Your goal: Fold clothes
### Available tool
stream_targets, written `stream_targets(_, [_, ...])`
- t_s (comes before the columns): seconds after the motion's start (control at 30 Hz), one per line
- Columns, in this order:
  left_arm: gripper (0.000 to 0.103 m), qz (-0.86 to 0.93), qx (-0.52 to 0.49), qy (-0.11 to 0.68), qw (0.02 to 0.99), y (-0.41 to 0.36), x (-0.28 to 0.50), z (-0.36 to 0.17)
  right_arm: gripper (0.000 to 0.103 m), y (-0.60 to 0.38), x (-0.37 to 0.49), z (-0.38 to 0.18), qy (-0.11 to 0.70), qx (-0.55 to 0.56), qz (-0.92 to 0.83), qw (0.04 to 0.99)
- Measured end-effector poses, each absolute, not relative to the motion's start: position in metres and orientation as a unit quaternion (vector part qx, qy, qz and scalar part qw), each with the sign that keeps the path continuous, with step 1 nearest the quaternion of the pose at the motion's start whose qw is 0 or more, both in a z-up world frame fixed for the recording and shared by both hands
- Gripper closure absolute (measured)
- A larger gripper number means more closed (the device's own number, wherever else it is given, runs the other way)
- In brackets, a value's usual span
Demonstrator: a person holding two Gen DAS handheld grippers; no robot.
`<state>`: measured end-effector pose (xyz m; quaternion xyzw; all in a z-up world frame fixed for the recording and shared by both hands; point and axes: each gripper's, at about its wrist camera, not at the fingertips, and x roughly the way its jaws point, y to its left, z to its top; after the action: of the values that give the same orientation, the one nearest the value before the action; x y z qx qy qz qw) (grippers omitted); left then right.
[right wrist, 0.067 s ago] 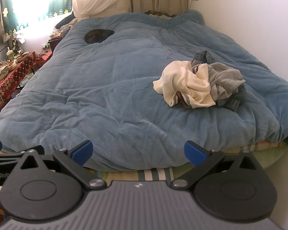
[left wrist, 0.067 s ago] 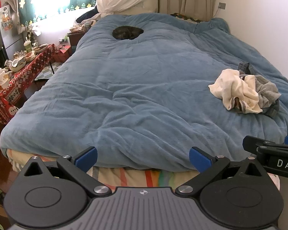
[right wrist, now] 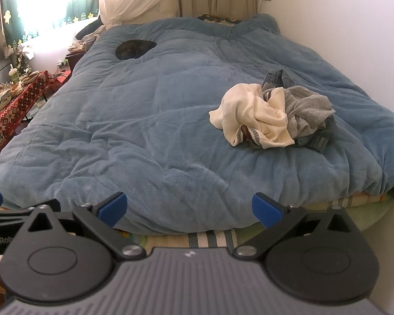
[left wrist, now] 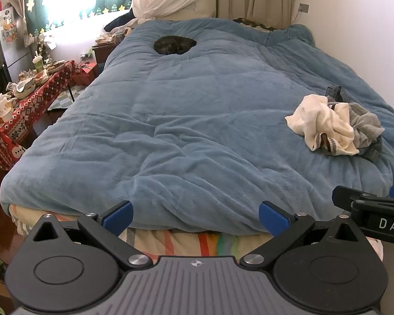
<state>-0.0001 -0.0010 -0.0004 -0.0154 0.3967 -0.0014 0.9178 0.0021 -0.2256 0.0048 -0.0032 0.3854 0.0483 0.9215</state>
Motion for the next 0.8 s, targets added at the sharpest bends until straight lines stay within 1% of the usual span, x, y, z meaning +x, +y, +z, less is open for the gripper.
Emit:
stream_targets(0.3, [0.001,0.001,-0.006,0.392,0.920,-0.005,-0.001,0.003,0.001,-0.226,0.002,0.006,0.384,-0.009,0.048,0.922])
stream_targets(0.43, [0.003,0.003,0.000,0.390,0.921,-0.009,-0.002,0.001,0.001,-0.226,0.001,0.006,0.383,-0.008,0.047,0.923])
stream_targets(0.8, [0.003,0.011,0.013,0.380,0.925,-0.014,-0.004,0.005,0.001,-0.228,0.001,0.006,0.382,-0.004,0.050,0.923])
